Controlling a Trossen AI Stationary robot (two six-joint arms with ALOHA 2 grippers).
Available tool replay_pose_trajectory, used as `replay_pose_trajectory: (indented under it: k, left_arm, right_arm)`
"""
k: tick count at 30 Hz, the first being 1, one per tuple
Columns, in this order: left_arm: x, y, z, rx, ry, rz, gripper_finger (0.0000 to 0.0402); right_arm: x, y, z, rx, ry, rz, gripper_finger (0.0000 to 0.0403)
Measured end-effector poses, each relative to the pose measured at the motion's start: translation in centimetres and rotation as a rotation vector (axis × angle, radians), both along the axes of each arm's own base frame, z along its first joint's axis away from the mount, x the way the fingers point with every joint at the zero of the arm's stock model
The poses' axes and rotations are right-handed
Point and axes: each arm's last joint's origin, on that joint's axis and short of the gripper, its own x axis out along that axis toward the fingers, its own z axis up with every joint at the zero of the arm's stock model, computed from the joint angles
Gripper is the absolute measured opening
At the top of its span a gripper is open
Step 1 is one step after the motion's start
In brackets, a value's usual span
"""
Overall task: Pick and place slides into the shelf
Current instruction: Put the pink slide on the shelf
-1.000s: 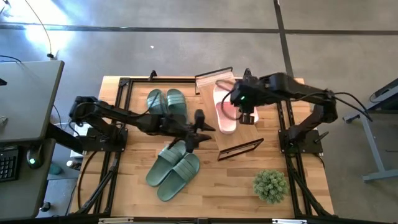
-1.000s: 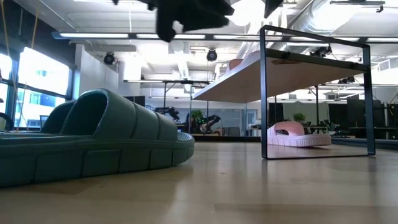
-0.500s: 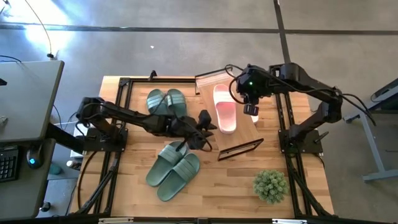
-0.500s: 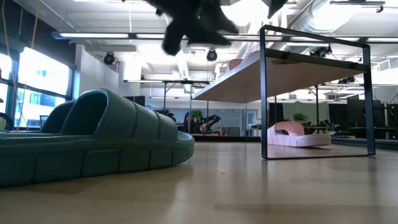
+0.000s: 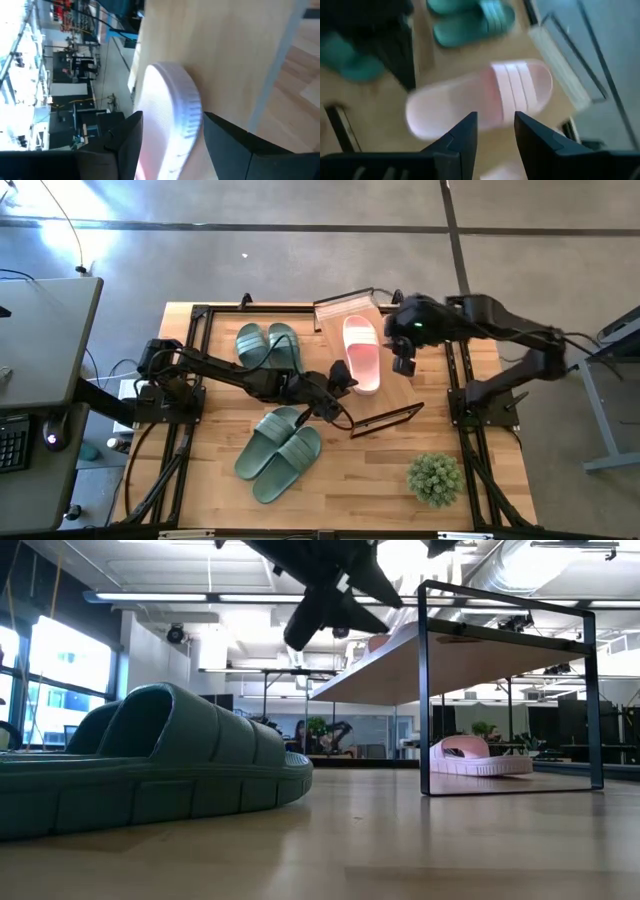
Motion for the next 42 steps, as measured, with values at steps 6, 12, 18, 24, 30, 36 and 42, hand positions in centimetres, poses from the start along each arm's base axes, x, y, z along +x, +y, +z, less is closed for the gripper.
replay_pose_trajectory:
  k: [6,12,18,24,30,36,42]
  left_arm:
    - [0.2,0.0,-0.1,-0.01,-0.001,-0.014,0.0193]
    - [0.5,-0.1,-0.9,-0.01,0.013,-0.028,0.0193]
    - [1.2,0.0,-1.9,0.016,0.01,0.001,0.0193]
    - [1.5,0.1,-2.6,0.037,0.012,0.03,0.0193]
    - [2.0,0.2,-2.8,0.056,-0.006,0.066,0.0193]
    - [2.0,0.3,-2.7,0.071,-0.021,0.096,0.0193]
    - [2.1,0.3,-2.5,0.069,-0.047,0.098,0.0149]
  right_arm:
    - [-5.0,0.6,-2.5,0.082,-0.203,-0.123,0.0119]
    - [-6.7,1.4,-6.5,0.102,-0.157,-0.179,0.0119]
    - [-5.6,1.7,-8.9,0.036,-0.153,-0.167,0.0119]
    - [-5.3,1.7,-9.1,-0.023,-0.173,-0.153,0.0119]
    - [-5.3,1.6,-9.1,-0.049,-0.165,-0.162,0.0119]
    - [-5.3,1.6,-9.0,-0.055,-0.168,-0.167,0.0119]
    - [-5.3,1.6,-9.0,-0.059,-0.171,-0.169,0.0119]
